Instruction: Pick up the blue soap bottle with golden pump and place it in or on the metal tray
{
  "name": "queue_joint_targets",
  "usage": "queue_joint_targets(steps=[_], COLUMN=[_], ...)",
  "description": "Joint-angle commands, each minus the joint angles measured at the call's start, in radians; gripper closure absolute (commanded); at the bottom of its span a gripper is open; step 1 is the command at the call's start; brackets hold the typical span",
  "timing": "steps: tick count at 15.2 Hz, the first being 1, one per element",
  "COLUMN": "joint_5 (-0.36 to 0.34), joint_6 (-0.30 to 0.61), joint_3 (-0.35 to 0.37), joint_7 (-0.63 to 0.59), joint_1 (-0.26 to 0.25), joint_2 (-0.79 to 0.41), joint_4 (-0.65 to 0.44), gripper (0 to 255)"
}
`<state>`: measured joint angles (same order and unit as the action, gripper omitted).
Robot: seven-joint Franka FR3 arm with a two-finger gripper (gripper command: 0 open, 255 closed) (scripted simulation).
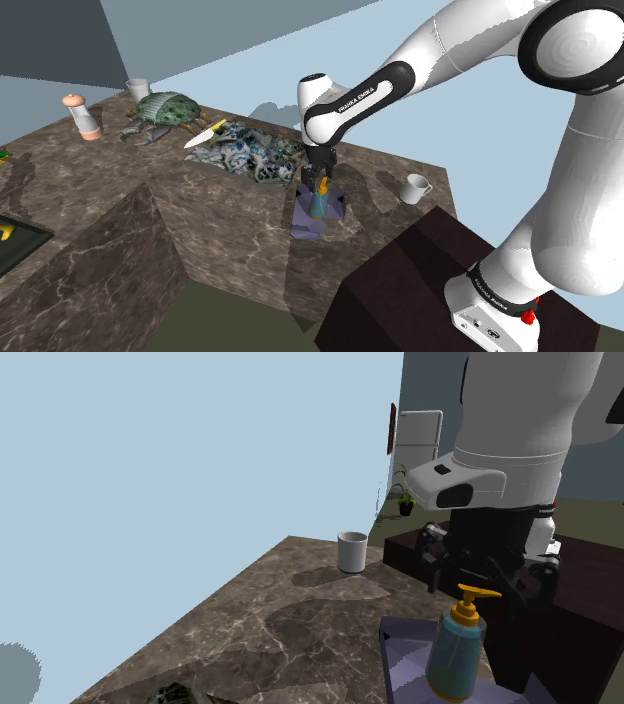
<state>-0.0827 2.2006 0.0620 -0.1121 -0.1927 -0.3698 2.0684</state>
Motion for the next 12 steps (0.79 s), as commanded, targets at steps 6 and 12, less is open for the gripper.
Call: queue_joint_targets(steps=[6,12], joint_5=[0.01,0.01], joint_6=[-0.119,-0.119], joint_3=[0.005,0.005], joint_7=[0.006,0.006], joint_1=[-0.001,-0.001], joint_2=[0.054,0.054], joint_4=[-0.065,-0.065], gripper=[0,0])
